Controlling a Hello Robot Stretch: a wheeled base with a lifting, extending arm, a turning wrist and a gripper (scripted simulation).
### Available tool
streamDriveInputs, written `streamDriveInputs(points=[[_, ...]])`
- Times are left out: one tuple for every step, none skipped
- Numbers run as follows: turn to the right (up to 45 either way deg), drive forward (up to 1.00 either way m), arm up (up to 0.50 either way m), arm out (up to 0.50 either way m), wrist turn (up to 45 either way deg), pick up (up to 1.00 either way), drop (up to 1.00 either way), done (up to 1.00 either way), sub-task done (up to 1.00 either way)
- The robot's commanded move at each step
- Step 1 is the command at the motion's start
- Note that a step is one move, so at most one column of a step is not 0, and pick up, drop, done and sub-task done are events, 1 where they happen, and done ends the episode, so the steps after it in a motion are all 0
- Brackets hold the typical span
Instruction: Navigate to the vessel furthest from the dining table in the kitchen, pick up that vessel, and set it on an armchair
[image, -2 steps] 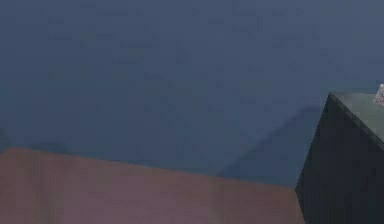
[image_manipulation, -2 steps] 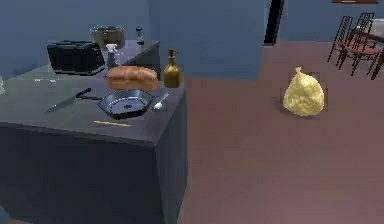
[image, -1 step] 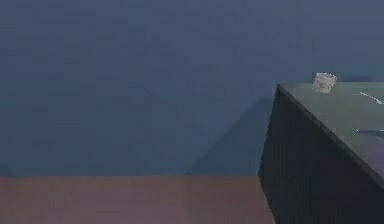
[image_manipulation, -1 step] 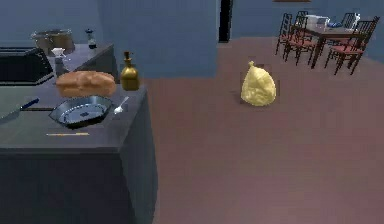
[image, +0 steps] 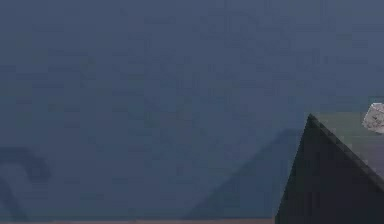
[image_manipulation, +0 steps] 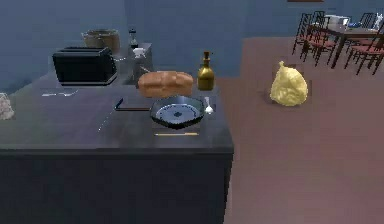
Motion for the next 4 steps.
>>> streamDriveInputs(points=[[-42.0,0.00,0.00,0.00,0.0,0.00,0.00,0.00,0.00],[45.0,0.00,0.00,0.00,0.0,0.00,0.00,0.00,0.00],[24.0,0.00,0.00,0.00,0.0,0.00,0.00,0.00,0.00],[0.0,0.65,0.00,0.00,0.0,0.00,0.00,0.00,0.00]])
